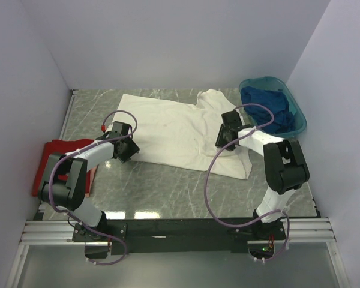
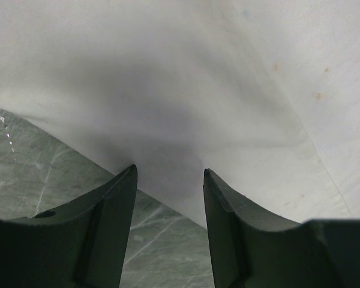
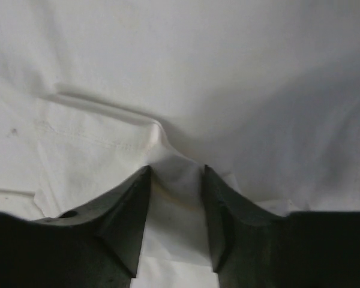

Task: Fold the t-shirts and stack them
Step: Fold the tshirt

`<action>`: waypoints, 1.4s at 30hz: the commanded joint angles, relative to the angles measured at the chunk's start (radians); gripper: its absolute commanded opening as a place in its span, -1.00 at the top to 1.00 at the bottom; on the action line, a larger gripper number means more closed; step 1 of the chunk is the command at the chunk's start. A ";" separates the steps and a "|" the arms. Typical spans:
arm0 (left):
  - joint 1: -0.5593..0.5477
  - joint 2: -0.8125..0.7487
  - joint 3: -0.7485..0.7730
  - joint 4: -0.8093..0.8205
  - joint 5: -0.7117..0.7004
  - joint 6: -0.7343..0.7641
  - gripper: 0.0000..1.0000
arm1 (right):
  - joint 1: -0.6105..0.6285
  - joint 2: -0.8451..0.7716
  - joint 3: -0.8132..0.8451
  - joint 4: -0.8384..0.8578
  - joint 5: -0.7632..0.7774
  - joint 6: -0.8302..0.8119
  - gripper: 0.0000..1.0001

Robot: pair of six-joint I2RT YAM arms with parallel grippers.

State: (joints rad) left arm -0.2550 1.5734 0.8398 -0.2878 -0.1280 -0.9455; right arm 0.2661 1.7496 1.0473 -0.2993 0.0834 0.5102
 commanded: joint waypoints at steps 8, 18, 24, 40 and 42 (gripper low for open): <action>-0.004 -0.016 0.016 0.027 0.007 0.004 -0.07 | 0.015 0.002 0.069 0.002 0.012 0.005 1.00; -0.004 -0.032 0.021 0.045 0.036 0.016 -0.08 | 0.019 -0.099 0.022 0.101 0.067 0.019 1.00; -0.013 -0.035 0.038 0.064 0.079 0.030 -0.13 | 0.022 -0.078 0.031 0.135 0.111 -0.002 1.00; -0.202 0.203 0.422 0.188 0.240 0.152 -0.28 | -0.005 -0.131 -0.050 0.072 0.031 0.066 0.00; -0.239 0.325 0.563 0.168 0.271 0.181 -0.22 | -0.021 -0.143 -0.090 0.086 0.000 0.083 0.09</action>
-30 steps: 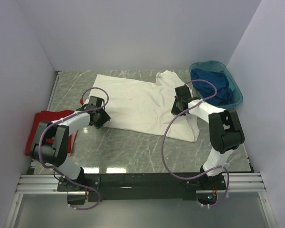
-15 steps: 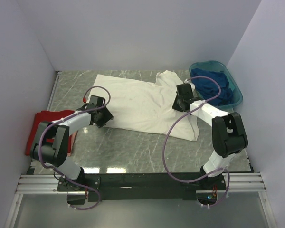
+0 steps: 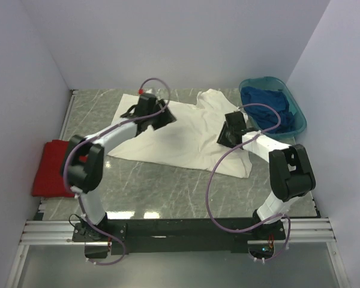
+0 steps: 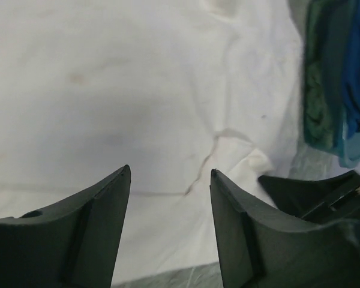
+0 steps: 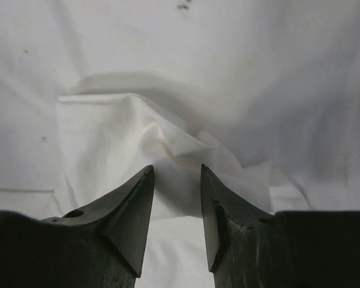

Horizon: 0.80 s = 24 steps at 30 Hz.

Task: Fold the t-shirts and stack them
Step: Fold the tshirt

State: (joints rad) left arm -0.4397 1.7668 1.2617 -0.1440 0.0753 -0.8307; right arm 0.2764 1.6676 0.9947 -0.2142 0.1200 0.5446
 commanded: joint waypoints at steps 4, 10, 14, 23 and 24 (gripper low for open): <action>-0.106 0.299 0.364 -0.038 0.086 0.116 -0.17 | -0.032 -0.136 -0.135 0.036 -0.040 0.084 0.24; -0.171 0.457 0.481 -0.043 0.115 0.165 -0.16 | -0.031 -0.184 -0.218 0.085 -0.078 0.107 0.46; -0.188 0.506 0.525 -0.045 0.146 0.189 -0.16 | -0.031 -0.167 -0.231 0.093 -0.086 0.107 0.59; -0.211 0.556 0.559 -0.037 0.185 0.225 -0.13 | -0.032 -0.147 -0.237 0.101 -0.092 0.109 0.71; -0.212 0.563 0.565 -0.043 0.185 0.226 -0.13 | -0.032 -0.146 -0.235 0.101 -0.092 0.109 0.72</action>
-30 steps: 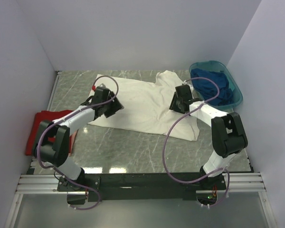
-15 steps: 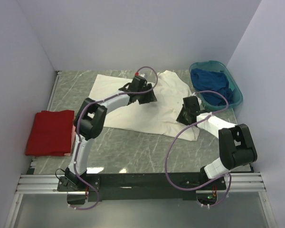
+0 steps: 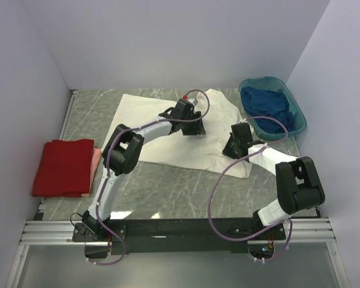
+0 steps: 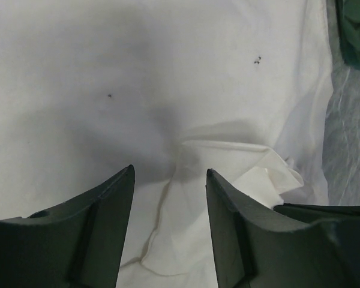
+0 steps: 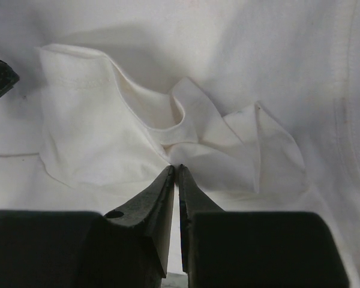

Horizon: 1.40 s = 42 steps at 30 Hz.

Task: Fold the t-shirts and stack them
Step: Fold the tshirt

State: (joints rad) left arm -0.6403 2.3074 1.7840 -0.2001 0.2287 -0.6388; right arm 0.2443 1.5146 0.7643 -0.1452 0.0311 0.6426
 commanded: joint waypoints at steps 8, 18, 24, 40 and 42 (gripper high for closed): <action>-0.036 0.075 0.101 0.027 0.067 0.053 -0.09 | 0.000 0.032 -0.011 0.041 -0.007 0.006 0.73; -0.050 0.099 0.121 0.024 0.077 0.044 0.19 | 0.000 0.024 0.000 0.027 -0.005 0.000 0.73; -0.050 0.040 0.063 0.063 0.055 0.028 0.93 | 0.001 0.019 0.000 0.032 -0.005 0.002 0.71; -0.050 -0.222 -0.221 0.128 -0.080 0.002 0.99 | -0.051 -0.037 0.029 0.032 -0.016 0.005 0.23; -0.052 -0.238 -0.259 0.128 -0.083 0.004 0.99 | -0.056 -0.044 0.024 0.038 -0.017 0.011 0.23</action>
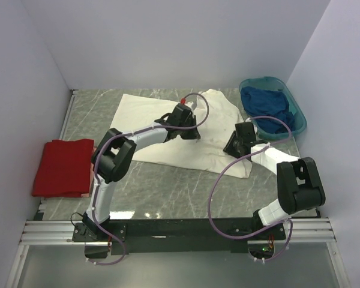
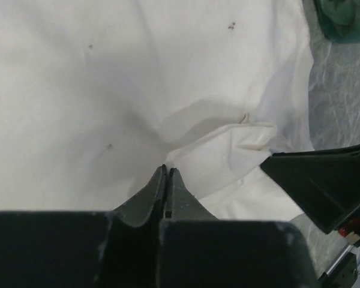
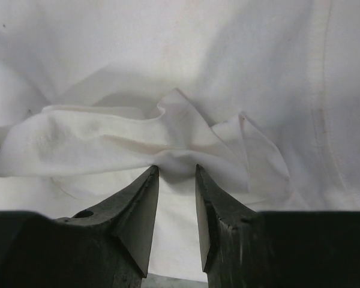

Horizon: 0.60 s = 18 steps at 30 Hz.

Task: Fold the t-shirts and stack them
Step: Fold the tshirt

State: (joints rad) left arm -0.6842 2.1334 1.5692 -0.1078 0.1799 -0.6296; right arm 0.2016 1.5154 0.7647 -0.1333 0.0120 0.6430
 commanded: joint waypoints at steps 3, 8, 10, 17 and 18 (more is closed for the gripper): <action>-0.011 -0.093 -0.099 0.036 -0.049 -0.004 0.99 | -0.018 -0.050 0.024 0.032 -0.001 0.017 0.24; -0.028 -0.138 -0.190 0.034 -0.083 0.001 0.99 | -0.019 -0.063 0.036 0.031 0.002 0.017 0.24; -0.038 -0.151 -0.231 0.034 -0.102 0.010 0.99 | -0.021 -0.064 0.039 0.031 0.005 0.015 0.24; -0.064 -0.155 -0.279 0.017 -0.154 0.036 0.99 | -0.021 -0.080 0.062 0.006 0.048 -0.008 0.24; -0.064 -0.155 -0.281 0.014 -0.155 0.039 0.99 | -0.021 -0.081 0.076 0.003 0.049 -0.011 0.24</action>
State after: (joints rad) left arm -0.7372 2.0239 1.3022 -0.0864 0.0612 -0.6201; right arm 0.1890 1.4864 0.7811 -0.1371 0.0227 0.6476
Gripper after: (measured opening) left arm 0.016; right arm 0.380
